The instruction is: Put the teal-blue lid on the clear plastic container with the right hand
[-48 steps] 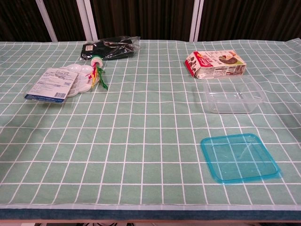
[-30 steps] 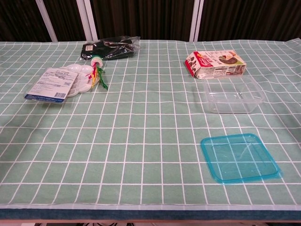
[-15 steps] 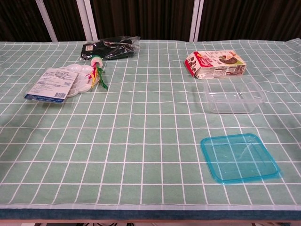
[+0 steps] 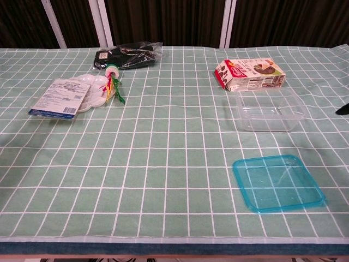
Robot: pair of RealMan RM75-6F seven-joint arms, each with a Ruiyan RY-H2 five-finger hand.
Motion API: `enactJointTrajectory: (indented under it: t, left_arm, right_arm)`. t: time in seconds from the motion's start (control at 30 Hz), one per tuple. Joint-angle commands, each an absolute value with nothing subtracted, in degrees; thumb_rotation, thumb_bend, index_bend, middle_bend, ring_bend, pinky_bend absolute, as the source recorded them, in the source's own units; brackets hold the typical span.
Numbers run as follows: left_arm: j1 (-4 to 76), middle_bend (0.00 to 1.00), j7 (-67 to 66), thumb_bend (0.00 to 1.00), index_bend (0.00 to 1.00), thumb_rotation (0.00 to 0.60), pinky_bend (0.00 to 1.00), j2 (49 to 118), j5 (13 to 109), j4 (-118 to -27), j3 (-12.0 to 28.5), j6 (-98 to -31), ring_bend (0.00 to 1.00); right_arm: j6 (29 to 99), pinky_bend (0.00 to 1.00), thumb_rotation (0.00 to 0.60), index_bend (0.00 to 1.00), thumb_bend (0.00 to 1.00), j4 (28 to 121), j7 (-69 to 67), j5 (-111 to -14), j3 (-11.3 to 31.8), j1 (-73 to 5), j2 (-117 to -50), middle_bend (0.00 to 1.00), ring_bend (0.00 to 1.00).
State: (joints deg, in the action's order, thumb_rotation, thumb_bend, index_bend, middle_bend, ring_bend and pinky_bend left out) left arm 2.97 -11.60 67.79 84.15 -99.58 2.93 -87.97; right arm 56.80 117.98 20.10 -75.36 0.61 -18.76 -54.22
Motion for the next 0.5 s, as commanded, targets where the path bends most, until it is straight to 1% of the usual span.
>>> enactJointTrajectory:
  t: [0.03,0.17,0.3,0.5]
  left_arm:
    - [3.00,0.00,-11.47,0.54,0.02,0.600,0.00,67.64,83.99,-99.72,2.97,-87.83,0.00]
    - [3.02,0.00,-11.32,0.54,0.02,0.600,0.00,67.49,83.75,-99.85,3.01,-87.63,0.00]
    - [3.07,0.00,-11.18,0.54,0.02,0.600,0.00,67.39,83.40,-99.93,3.08,-87.38,0.00]
    - [3.11,0.00,-11.22,0.54,0.02,0.600,0.00,67.33,83.18,-99.97,3.07,-87.18,0.00]
  right_arm:
    - [54.87,0.00,0.600,0.00,0.16,118.96,27.00,-68.29,1.42,-22.00,-60.14,0.00,0.00]
    - [55.54,0.00,0.600,0.00,0.16,118.19,31.67,-63.25,2.05,-24.06,-65.00,0.01,0.00]
    - [57.26,0.00,0.600,0.00,0.16,117.48,36.26,-59.34,2.09,-25.65,-69.44,0.04,0.00]
    - [59.64,0.00,0.600,0.00,0.16,117.25,40.94,-54.33,2.44,-27.85,-73.48,0.05,0.00]
